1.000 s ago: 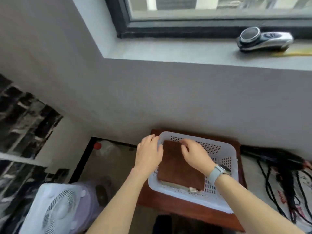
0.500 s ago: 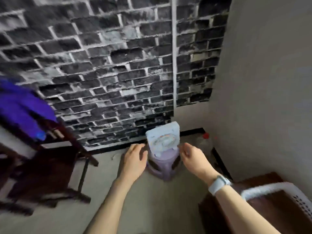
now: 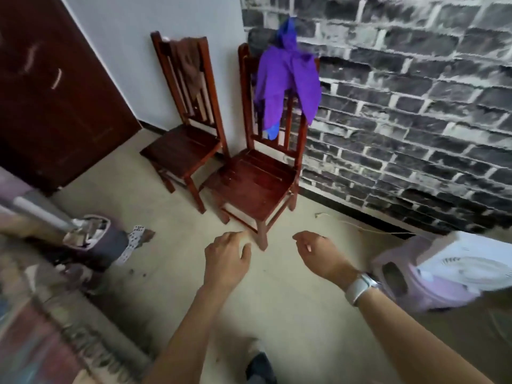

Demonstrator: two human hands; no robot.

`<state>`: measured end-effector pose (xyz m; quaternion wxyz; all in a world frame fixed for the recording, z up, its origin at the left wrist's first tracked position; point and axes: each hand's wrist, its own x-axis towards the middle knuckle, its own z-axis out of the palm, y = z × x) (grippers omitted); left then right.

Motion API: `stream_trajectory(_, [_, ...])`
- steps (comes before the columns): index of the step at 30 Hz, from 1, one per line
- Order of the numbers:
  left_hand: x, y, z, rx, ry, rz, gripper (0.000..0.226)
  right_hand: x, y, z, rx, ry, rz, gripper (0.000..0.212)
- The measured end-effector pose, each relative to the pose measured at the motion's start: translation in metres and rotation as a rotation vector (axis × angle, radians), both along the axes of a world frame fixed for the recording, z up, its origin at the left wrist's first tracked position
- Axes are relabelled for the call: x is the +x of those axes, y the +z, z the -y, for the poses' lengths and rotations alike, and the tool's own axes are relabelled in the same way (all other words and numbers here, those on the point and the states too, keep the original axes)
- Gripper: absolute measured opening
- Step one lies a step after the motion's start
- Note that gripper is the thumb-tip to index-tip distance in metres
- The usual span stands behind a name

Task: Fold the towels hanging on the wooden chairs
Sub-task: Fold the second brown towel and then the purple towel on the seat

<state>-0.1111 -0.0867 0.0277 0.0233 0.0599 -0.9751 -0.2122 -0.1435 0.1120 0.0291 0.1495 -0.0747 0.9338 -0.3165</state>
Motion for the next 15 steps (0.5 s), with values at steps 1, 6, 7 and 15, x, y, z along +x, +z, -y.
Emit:
stream_trajectory(1, [-0.007, -0.002, 0.023, -0.013, 0.024, 0.016, 0.028, -0.01, -0.002, 0.023, 0.009, 0.031, 0.02, 0.03])
stream_trajectory(6, [-0.051, -0.002, 0.122, -0.034, 0.109, 0.043, 0.035, -0.069, -0.001, 0.115, -0.011, 0.131, 0.072, 0.031])
stream_trajectory(7, [-0.063, -0.002, 0.136, -0.027, 0.123, 0.043, 0.035, -0.083, -0.002, 0.129, -0.01, 0.14, 0.077, 0.031])
stream_trajectory(15, [-0.188, -0.024, 0.216, 0.044, 0.127, 0.07, 0.034, -0.222, -0.014, 0.224, -0.048, 0.204, 0.024, 0.028])
